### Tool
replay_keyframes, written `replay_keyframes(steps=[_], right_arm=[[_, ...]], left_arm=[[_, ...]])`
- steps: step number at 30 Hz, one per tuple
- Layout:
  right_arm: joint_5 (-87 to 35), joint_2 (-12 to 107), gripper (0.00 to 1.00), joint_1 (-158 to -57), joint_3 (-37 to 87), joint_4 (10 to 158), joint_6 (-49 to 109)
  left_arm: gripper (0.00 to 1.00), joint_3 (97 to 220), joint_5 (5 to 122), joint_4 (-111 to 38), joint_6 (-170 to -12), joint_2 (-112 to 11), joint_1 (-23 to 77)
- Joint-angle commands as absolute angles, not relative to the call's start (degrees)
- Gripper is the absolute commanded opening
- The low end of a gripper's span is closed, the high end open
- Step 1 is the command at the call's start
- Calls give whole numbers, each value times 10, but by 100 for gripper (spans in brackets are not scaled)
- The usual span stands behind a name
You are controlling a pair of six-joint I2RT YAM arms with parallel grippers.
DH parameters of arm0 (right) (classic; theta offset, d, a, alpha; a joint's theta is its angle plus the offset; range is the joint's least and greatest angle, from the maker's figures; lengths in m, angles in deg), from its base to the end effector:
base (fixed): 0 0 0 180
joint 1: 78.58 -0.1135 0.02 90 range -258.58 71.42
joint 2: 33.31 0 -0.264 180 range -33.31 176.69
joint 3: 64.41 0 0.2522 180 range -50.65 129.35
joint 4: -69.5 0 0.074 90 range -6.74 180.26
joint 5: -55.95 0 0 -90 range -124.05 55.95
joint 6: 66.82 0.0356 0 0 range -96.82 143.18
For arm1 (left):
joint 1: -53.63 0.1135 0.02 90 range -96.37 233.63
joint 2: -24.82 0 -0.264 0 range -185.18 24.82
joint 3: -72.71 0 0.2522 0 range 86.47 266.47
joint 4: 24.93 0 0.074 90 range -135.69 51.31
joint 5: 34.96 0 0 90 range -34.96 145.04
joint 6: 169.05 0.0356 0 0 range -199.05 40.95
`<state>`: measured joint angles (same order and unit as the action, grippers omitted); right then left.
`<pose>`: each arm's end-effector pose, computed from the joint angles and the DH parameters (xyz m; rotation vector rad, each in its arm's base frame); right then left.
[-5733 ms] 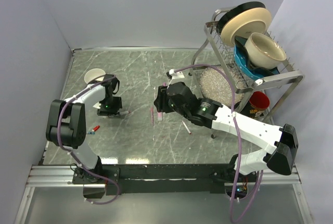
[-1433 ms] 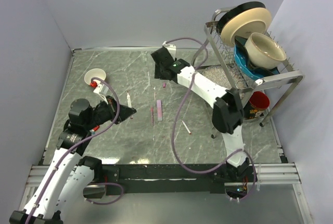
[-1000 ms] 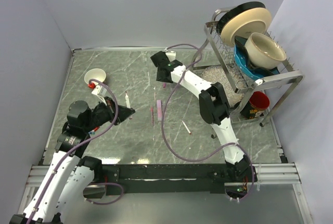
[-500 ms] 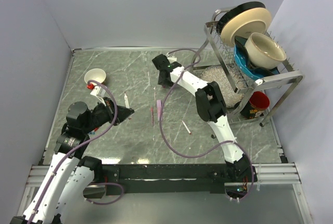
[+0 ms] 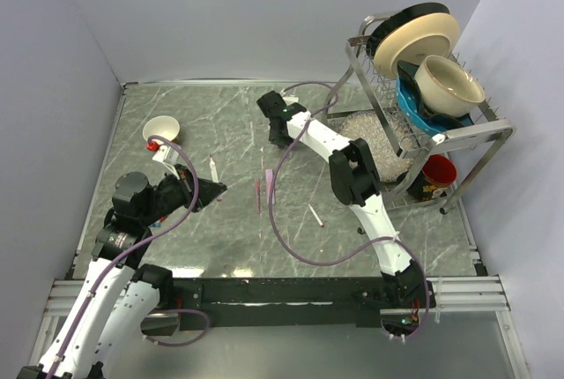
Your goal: Insert the pens into the pen caps
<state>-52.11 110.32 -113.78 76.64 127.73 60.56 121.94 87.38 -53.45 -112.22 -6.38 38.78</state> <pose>0.4453 0.3006 0.1645 0.1540 2.5466 0.0663 0.1269 -0.0533 0.3094 0.1426 1.8526 -1.0898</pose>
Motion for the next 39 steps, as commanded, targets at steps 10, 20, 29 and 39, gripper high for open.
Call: replay_keyframes(steps=[10, 20, 29, 39], right_arm=[[-501, 937, 5, -1156, 495, 1213, 582], [-509, 777, 8, -1252, 209, 1179, 645], [-494, 794, 24, -1275, 202, 1164, 639], [-494, 816, 28, -1275, 207, 1159, 622]], left_arm=[[1, 1239, 857, -529, -1106, -53, 389], [1, 1237, 852, -529, -1107, -41, 389], [1, 1238, 845, -534, -1106, -37, 389], [1, 1237, 846, -533, -1107, -35, 389]])
